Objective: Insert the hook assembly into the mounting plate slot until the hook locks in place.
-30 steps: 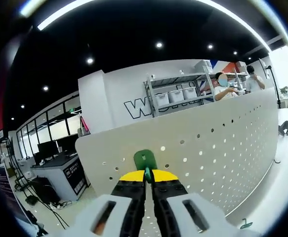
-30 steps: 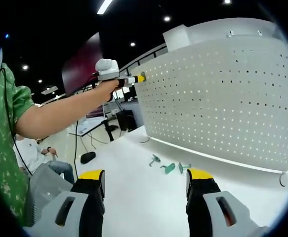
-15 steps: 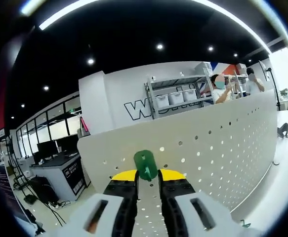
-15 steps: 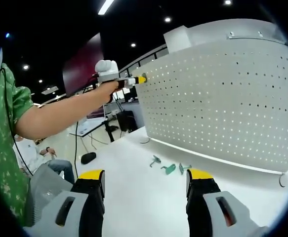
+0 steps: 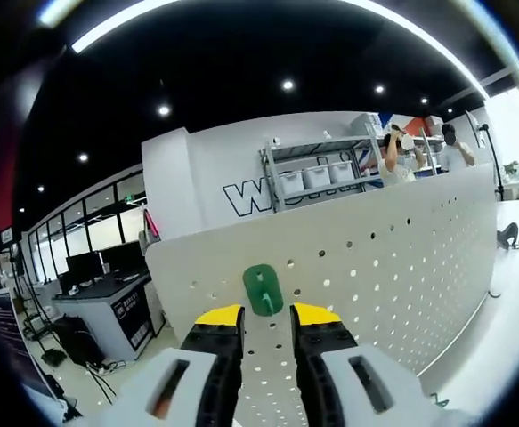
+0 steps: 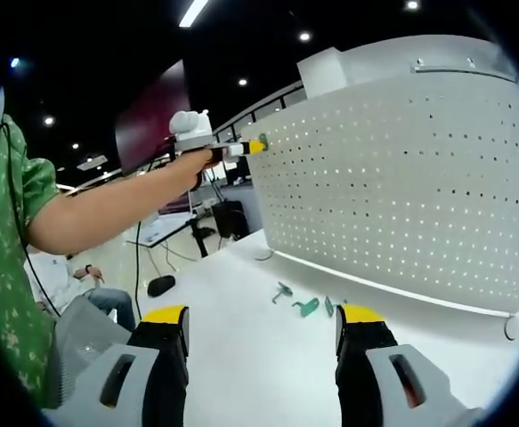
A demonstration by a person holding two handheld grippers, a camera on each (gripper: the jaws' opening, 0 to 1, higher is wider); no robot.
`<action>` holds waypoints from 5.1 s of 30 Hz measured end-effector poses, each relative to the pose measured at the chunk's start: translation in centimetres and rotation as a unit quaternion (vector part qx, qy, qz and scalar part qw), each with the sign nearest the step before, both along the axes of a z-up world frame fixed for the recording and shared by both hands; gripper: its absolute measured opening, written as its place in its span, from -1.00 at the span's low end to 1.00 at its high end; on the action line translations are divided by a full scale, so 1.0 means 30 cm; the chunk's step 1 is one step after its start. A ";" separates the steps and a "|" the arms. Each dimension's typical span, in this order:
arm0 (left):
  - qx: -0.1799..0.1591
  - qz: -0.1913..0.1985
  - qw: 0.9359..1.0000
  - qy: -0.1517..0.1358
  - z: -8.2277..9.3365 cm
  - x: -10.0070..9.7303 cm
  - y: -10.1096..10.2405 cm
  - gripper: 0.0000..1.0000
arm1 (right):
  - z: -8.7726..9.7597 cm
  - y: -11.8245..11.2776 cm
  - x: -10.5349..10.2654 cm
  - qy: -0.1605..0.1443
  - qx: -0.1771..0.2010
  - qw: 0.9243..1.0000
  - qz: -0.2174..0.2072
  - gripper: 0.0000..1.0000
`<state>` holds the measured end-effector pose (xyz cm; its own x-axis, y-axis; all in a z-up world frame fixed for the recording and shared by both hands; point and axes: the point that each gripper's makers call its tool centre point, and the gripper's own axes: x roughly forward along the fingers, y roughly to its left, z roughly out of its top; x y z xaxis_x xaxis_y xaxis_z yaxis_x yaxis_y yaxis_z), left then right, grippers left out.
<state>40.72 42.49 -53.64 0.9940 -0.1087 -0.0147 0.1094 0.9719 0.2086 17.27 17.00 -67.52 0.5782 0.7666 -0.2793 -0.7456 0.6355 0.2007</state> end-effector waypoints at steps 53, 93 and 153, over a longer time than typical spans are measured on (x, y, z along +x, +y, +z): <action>-0.038 -0.089 0.994 0.047 -0.153 -0.520 -0.155 -0.26 | 0.053 0.051 -0.072 -0.022 0.010 0.999 0.023 0.37; -0.062 -0.126 0.981 0.132 -0.426 -0.902 -0.251 -0.29 | 0.034 0.043 -0.150 -0.019 0.003 1.000 0.018 0.35; 0.063 -0.220 0.949 0.216 -0.749 -0.456 -0.247 -0.39 | 0.007 0.021 -0.083 -0.006 -0.008 1.000 -0.005 0.34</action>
